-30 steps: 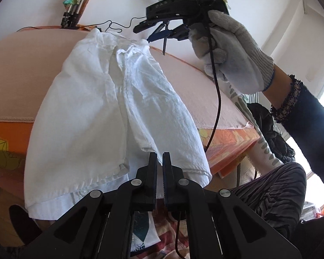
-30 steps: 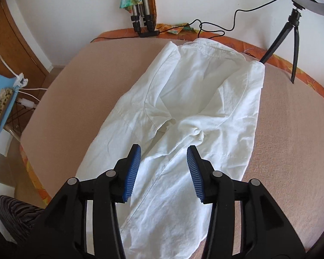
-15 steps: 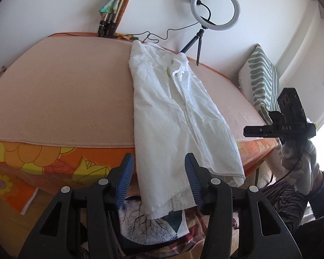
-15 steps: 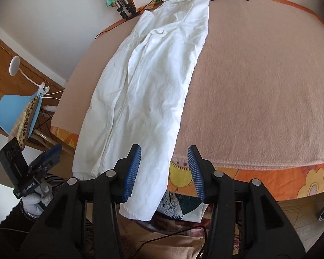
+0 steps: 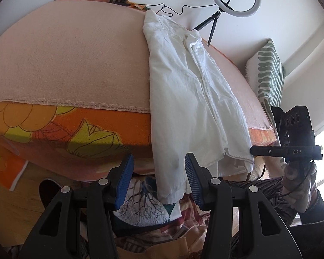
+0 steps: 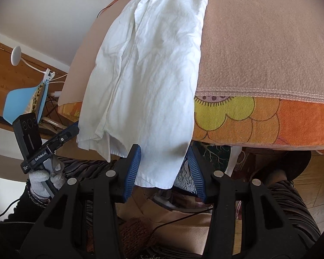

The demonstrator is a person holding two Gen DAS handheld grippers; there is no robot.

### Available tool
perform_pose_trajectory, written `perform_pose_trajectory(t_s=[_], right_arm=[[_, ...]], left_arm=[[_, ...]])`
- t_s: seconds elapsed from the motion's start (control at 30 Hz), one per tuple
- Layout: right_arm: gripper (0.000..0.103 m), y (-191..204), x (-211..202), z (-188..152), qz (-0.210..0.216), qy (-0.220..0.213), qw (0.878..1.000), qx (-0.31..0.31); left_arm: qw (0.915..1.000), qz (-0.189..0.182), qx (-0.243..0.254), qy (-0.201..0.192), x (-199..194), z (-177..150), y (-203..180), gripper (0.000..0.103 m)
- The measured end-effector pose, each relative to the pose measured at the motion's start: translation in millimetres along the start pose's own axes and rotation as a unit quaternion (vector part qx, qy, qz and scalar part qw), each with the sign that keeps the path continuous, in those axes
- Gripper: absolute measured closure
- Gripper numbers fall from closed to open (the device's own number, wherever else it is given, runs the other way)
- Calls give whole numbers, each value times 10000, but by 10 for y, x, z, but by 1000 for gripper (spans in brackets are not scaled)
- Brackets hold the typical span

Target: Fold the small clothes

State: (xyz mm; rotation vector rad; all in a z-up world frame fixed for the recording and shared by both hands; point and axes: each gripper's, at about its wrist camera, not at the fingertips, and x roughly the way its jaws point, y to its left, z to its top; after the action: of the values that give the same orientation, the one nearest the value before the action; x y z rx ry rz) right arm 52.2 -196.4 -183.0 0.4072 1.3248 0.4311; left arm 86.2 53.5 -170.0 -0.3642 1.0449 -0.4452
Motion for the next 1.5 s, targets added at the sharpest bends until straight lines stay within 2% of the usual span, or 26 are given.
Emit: perform_pose_trajectory(t_s=[0.07,0.1,0.13,0.17,0.2,0.23,0.3,0.43,0.63,0.77,0.87,0.93,1.0,1.07,1.17,1.2,1.3,1.43,1.47,1.5], right_arm=[[55,2,61,-10,12,39,10000,-18],[58,0,89,-9,72,63,10000,-11],[73,4,111,-4,92,72,9999,1],[82,6,122,1,58,73,10000,17],[90,-1,105,-1,84,45,9999,57],[94,-9,72,-9,142,26,9998,100],[95,20,-67,-47,148,-87,9998,37],[96,60,-359,-126,147,-359,9990,-216],[96,-114,33,-172,-58,42,9999,-75],[96,-133,1,-170,-28,59,9998,-198],[89,-114,-57,-150,-56,60,9995,-290],[65,-114,-92,-133,-63,-27,9995,-307],[56,-120,-105,-110,34,-90,9996,-274],[56,-133,-80,-81,200,-55,9996,-211],[56,-125,28,-58,267,38,9994,-226],[56,-124,67,-60,314,92,9992,-240],[89,-108,147,-76,202,180,9990,-368],[89,-167,173,-62,300,244,9988,-291],[89,-169,165,-58,309,241,9988,-289],[89,-182,160,-55,354,227,9988,-260]], left_arm=[[10000,-30,15,30,17,-4,-4,57],[10000,-52,11,53,29,-5,-6,58],[9999,-82,-17,86,43,-3,-1,58],[9999,-96,-61,114,60,-2,6,59],[9998,-110,-82,121,66,-1,8,67],[9998,-115,-62,118,59,0,2,71],[9999,-116,54,64,26,-6,-33,75],[9997,-129,198,58,28,-26,-86,75],[9999,-63,-19,140,75,8,-29,69],[9997,-123,-65,225,120,12,-31,68],[9986,-282,-206,390,207,19,3,68],[9985,-303,-142,441,240,30,-5,69],[9983,-380,-102,431,239,35,-29,73],[9982,-454,68,374,227,39,-88,94],[9979,-448,379,264,166,26,-195,97],[9979,-448,422,220,131,15,-209,98],[9980,-390,469,176,91,-39,-172,98],[9984,-429,244,290,134,-37,-56,93],[9984,-406,252,306,130,-29,-53,86],[9985,-386,246,315,132,-22,-63,75]])
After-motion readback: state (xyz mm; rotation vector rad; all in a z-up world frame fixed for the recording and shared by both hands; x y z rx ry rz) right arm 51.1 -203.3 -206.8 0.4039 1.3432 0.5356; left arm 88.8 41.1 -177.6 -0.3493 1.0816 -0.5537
